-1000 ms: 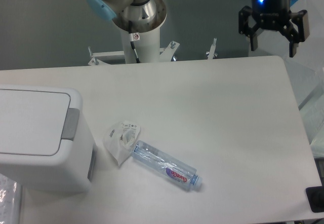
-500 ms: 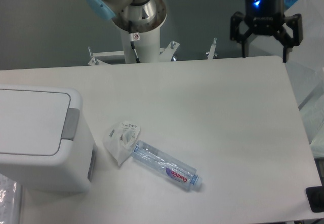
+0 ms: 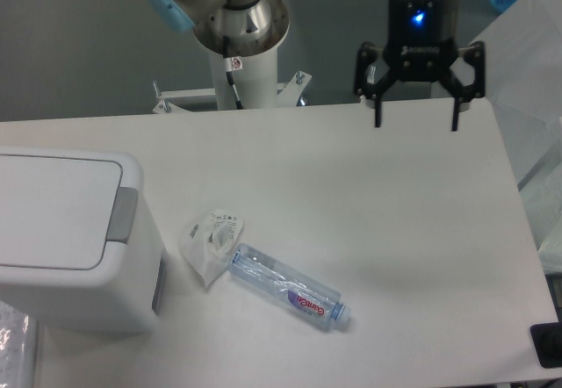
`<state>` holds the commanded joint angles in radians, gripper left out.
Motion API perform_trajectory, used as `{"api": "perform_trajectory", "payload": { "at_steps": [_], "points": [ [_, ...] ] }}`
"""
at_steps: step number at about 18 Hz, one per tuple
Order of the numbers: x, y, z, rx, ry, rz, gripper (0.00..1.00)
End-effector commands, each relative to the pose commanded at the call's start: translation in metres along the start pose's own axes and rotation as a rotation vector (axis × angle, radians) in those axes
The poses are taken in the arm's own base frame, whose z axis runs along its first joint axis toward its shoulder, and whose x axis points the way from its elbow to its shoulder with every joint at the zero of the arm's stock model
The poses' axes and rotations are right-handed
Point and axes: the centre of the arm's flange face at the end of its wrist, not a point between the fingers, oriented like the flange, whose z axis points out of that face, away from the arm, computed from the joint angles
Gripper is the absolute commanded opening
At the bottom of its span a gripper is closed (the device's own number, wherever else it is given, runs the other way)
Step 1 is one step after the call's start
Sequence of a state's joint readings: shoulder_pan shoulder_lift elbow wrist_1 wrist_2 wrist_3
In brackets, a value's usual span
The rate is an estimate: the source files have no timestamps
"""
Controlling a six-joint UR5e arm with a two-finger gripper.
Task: Open the trash can
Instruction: 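Move the open gripper across the table toward the white trash can lid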
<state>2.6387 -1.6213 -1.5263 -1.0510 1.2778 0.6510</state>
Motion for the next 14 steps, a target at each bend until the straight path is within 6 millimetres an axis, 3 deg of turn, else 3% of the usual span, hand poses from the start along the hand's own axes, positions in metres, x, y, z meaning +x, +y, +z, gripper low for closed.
{"api": "perform_trajectory", "payload": {
  "at_steps": [8, 11, 14],
  "points": [
    [0.104, -0.043, 0.037, 0.032, 0.134, -0.274, 1.00],
    [0.121, -0.049, 0.041, 0.063, 0.167, -0.396, 1.00],
    [0.145, -0.053, 0.044, 0.054, 0.206, -0.409, 1.00]
  ]
}}
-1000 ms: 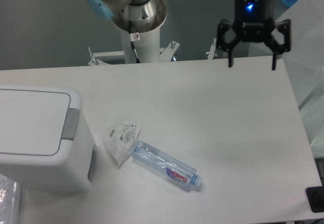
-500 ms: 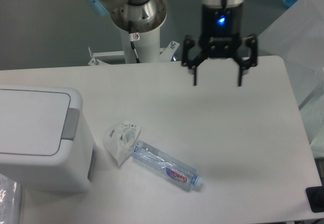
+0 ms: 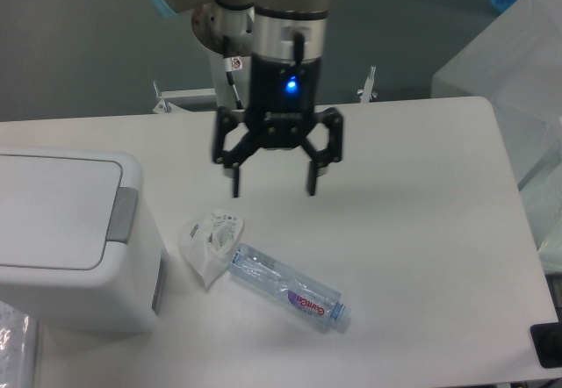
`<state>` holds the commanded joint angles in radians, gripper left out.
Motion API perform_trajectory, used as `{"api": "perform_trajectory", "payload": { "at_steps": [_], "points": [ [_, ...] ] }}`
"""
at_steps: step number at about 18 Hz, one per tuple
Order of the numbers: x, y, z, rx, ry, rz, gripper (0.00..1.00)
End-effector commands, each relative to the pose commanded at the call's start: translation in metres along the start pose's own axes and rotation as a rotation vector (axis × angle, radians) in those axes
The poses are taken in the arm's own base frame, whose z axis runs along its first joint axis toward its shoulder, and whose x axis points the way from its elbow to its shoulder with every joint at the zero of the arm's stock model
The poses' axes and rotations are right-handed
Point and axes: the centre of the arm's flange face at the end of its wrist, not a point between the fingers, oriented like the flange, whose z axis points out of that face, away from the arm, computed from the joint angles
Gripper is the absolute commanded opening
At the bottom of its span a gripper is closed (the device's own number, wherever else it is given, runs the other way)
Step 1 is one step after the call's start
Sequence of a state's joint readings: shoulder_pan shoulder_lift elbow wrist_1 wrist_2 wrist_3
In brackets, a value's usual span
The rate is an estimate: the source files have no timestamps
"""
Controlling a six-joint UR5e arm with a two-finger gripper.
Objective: Open the trash can
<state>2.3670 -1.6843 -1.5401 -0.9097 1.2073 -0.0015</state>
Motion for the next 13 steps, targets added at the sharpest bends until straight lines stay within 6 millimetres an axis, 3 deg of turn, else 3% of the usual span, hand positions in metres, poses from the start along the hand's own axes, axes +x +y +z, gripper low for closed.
{"api": "perform_trajectory", "payload": {
  "at_steps": [7, 13],
  "points": [
    [0.031, 0.016, 0.021, -0.040, 0.060, -0.007, 1.00],
    [0.047, 0.034, 0.036, -0.080, 0.075, 0.014, 1.00]
  ]
}}
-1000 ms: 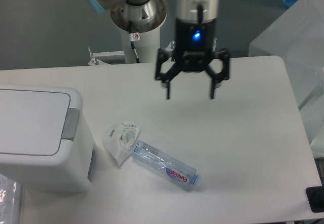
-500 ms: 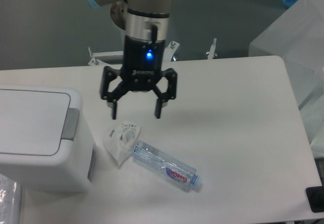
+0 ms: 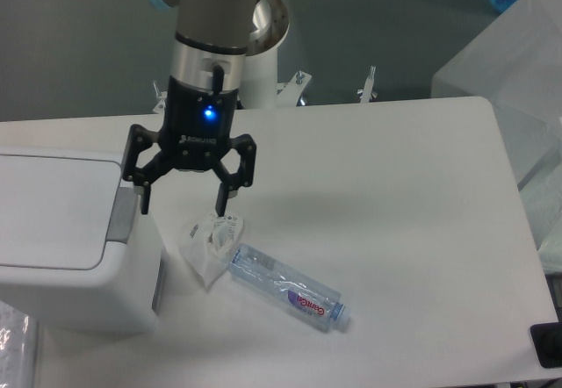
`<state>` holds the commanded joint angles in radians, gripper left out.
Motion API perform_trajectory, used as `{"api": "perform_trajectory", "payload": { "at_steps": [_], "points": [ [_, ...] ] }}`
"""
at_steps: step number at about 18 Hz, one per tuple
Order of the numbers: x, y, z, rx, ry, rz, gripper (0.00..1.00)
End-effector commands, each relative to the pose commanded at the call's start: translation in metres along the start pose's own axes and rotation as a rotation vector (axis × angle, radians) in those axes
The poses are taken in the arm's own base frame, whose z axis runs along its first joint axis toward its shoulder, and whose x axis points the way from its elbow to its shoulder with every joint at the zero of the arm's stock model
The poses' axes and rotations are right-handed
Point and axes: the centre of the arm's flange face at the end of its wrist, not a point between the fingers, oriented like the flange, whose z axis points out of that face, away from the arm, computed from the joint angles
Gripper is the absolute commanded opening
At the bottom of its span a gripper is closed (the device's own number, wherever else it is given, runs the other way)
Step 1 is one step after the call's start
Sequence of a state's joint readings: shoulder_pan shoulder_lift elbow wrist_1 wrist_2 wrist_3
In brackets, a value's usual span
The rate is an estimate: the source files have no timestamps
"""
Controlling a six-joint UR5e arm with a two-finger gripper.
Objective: Open the trash can
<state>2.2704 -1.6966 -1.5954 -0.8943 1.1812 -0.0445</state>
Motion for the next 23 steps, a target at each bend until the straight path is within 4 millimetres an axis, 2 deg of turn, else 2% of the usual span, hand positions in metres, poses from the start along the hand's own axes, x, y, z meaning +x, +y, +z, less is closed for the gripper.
{"api": "perform_trajectory", "payload": {
  "at_steps": [2, 5, 23],
  "points": [
    [0.007, -0.001, -0.002, 0.009, 0.006, 0.015, 1.00],
    [0.005, 0.005, 0.008, -0.010, 0.005, 0.010, 1.00],
    [-0.001, 0.011, 0.031, -0.044, 0.002, 0.007, 1.00]
  ]
}}
